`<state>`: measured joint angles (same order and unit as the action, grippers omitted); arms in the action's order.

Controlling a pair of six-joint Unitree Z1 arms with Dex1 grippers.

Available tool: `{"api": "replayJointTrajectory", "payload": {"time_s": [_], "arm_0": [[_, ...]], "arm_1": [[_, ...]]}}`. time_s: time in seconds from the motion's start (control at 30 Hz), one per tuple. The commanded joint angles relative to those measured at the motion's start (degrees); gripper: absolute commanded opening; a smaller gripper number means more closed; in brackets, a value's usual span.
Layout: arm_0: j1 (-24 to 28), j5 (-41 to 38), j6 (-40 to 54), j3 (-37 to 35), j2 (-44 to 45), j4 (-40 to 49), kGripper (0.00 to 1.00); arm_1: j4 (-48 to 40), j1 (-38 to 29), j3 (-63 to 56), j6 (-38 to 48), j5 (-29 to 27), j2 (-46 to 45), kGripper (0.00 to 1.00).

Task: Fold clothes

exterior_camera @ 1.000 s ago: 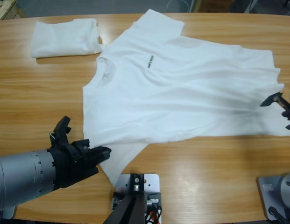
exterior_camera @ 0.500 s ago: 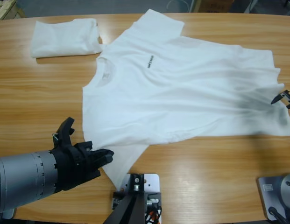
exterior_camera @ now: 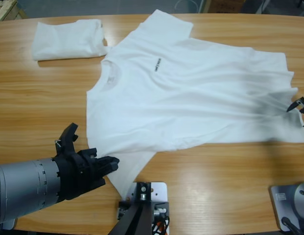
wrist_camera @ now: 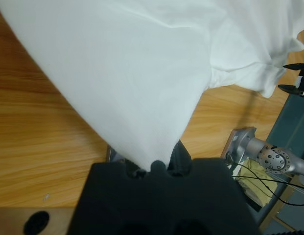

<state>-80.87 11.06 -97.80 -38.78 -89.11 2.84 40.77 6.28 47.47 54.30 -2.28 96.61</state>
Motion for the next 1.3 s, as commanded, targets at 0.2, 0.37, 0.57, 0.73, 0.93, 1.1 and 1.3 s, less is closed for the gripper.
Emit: {"api": "replayJointTrajectory", "payload": {"time_s": [0.2, 0.37, 0.57, 0.73, 0.93, 1.1, 1.3], "arm_0": [[-0.3, -0.5, 0.2, 1.0, -1.9, 0.9, 0.0], [-0.3, -0.5, 0.2, 1.0, -2.3, 0.7, 0.0], [-0.3, -0.5, 0.2, 0.9, -1.9, 0.6, 0.0], [-0.3, -0.5, -0.3, 0.3, 0.9, 1.3, 0.0], [-0.3, -0.7, -0.6, -4.1, 4.9, 9.0, 0.0], [-0.3, -1.7, -2.4, -10.4, 9.8, 21.6, 0.0], [-2.3, -3.5, -6.6, -11.9, 11.3, 23.9, 0.0]], "arm_1": [[0.8, 1.0, -0.1, -0.7, -2.3, 3.0, 0.337], [2.5, 0.9, 0.3, -0.7, -2.8, 2.8, 0.077], [11.3, -8.0, 1.3, 8.1, -2.7, -1.8, 0.0], [17.7, -16.1, 1.1, 10.4, -2.4, -11.7, 0.0], [23.3, -16.3, 2.1, 10.1, -3.3, -13.1, 0.0], [30.9, -16.3, 4.7, 10.3, -2.5, -14.5, 0.0], [37.7, -16.3, 8.2, 10.3, -1.9, -18.8, 0.0]]}}
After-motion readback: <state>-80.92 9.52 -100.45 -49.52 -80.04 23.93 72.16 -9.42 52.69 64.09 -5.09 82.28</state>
